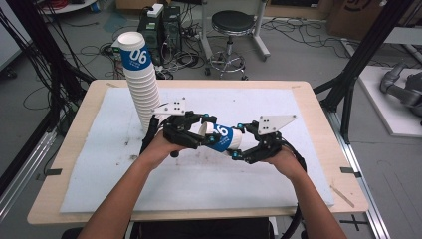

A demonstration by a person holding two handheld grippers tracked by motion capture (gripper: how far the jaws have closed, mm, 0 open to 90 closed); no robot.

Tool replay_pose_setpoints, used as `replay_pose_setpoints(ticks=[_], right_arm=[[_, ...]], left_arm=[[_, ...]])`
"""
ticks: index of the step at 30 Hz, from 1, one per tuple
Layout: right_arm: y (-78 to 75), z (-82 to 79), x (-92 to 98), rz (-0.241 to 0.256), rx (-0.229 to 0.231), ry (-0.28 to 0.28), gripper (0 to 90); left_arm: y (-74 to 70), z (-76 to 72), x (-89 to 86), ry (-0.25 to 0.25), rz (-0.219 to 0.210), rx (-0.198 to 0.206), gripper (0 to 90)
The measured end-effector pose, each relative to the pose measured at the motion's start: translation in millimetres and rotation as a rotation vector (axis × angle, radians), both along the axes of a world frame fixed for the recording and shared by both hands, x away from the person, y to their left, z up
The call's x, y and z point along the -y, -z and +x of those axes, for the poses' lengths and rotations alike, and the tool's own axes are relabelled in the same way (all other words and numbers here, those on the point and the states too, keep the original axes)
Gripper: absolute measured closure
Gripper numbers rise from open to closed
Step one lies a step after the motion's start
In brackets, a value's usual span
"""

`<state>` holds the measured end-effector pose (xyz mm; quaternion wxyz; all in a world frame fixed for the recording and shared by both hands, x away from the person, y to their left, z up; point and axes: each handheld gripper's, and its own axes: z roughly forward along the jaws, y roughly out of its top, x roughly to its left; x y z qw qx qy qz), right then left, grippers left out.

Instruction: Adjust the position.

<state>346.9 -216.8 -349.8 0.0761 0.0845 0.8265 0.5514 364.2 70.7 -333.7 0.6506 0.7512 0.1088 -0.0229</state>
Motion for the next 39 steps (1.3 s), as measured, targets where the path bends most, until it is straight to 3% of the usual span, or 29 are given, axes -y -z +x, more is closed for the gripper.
replay_pose_setpoints(ticks=[3, 5, 10, 12, 14, 16, 20, 23, 25, 30, 33, 35, 37, 39], right_arm=[[-3.6, -1.2, 0.8, -0.012, 0.012, -0.005, 27.9], [-3.8, -0.9, 2.0, -0.025, 0.015, -0.01, 28.3], [-8.5, -1.2, 0.7, -0.143, 0.053, -0.028, 28.3], [-11.0, -0.4, -0.8, -0.176, 0.047, -0.04, 26.8], [-11.7, 0.8, -1.6, -0.143, 0.017, -0.025, 21.5], [-12.3, 2.1, -0.3, -0.056, -0.025, 0.005, 18.9], [-11.3, 2.2, 6.8, 0.118, -0.063, 0.046, 18.8], [-5.2, 3.9, 7.7, 0.139, -0.086, 0.064, 14.6], [-0.2, 4.7, 3.6, 0.127, -0.116, 0.029, 14.5], [-1.6, 4.9, 0.9, 0.102, -0.085, -0.043, 23.6], [-4.9, 3.6, 0.5, 0.05, -0.057, -0.055, 25.4], [-8.0, 4.2, 0.1, 0.009, -0.059, -0.063, 26.1], [-11.8, 3.4, 0.2, -0.011, -0.058, -0.063, 26.9], [-15.9, 3.8, 0.8, -0.044, -0.056, -0.068, 26.9]], left_arm=[[0.1, -1.3, 3.0, 0.011, 0.052, 0.003, 26.3], [-0.4, -1.5, 4.2, 0.025, 0.117, 0.03, 26.7], [2.7, -0.6, 5.5, 0.068, 0.22, 0.052, 28.8], [4.2, 0.4, 4.9, 0.079, 0.213, 0.045, 29.3], [5.2, 2.0, 2.9, 0.08, 0.189, 0.041, 28.9], [8.3, 3.2, 0.6, 0.072, 0.159, 0.026, 28.9], [16.0, 3.8, -5.8, 0.044, 0.039, 0.011, 29.1], [17.1, 3.5, -8.6, 0.048, -0.015, 0.019, 29.2], [16.2, 2.2, -7.2, 0.068, -0.031, 0.027, 29.2], [15.2, 0.5, -7.8, 0.087, -0.005, 0.033, 29.9], [15.0, -1.4, -6.2, 0.088, 0.038, 0.036, 29.7], [14.0, -3.5, -3.2, 0.068, 0.08, 0.04, 27.9], [12.0, -5.4, 0.5, 0.046, 0.149, 0.061, 23.5], [10.3, -6.3, 2.3, 0.049, 0.178, 0.07, 22.0]])
